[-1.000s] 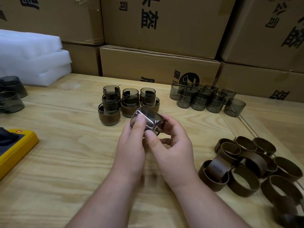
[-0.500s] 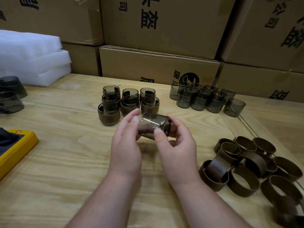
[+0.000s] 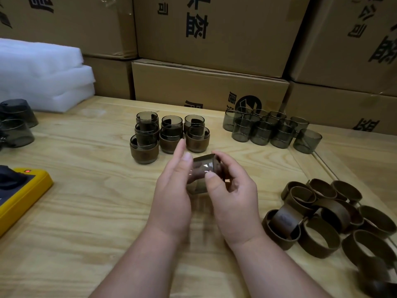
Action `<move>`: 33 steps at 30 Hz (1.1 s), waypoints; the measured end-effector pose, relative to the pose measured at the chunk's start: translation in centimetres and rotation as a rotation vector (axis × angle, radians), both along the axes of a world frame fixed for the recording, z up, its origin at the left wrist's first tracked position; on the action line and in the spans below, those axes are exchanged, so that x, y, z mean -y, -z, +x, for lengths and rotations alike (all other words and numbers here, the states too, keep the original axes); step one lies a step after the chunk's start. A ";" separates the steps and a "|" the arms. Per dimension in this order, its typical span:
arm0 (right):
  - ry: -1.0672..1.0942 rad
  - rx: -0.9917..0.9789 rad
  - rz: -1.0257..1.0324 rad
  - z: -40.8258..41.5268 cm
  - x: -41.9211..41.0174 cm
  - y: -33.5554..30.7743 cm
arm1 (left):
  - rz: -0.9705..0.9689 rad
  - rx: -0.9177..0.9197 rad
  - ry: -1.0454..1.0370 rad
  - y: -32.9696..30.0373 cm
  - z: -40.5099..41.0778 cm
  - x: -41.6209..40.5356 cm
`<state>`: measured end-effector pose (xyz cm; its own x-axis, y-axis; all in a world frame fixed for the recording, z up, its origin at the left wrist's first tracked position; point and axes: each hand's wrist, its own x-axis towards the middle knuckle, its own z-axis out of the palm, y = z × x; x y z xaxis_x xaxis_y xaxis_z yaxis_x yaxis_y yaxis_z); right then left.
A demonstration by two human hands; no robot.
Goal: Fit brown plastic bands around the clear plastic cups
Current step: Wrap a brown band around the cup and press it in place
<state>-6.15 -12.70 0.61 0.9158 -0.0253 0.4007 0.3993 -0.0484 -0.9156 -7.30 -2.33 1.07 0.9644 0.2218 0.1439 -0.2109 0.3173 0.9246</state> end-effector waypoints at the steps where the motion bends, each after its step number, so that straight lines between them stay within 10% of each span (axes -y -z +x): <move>1: -0.008 0.007 -0.020 -0.1 -0.1 -0.1 | -0.079 -0.025 0.007 -0.1 0.0 0.0; 12: 0.071 -0.040 -0.050 0.3 -0.2 0.4 | -0.425 -0.072 0.005 -0.8 0.2 -0.6; 24: 0.212 -0.219 0.287 1.1 0.6 0.5 | 0.158 -0.023 -0.012 0.5 0.3 0.7; 33: 0.130 -0.178 0.204 1.0 0.3 0.6 | 0.041 -0.069 -0.108 0.3 1.0 0.2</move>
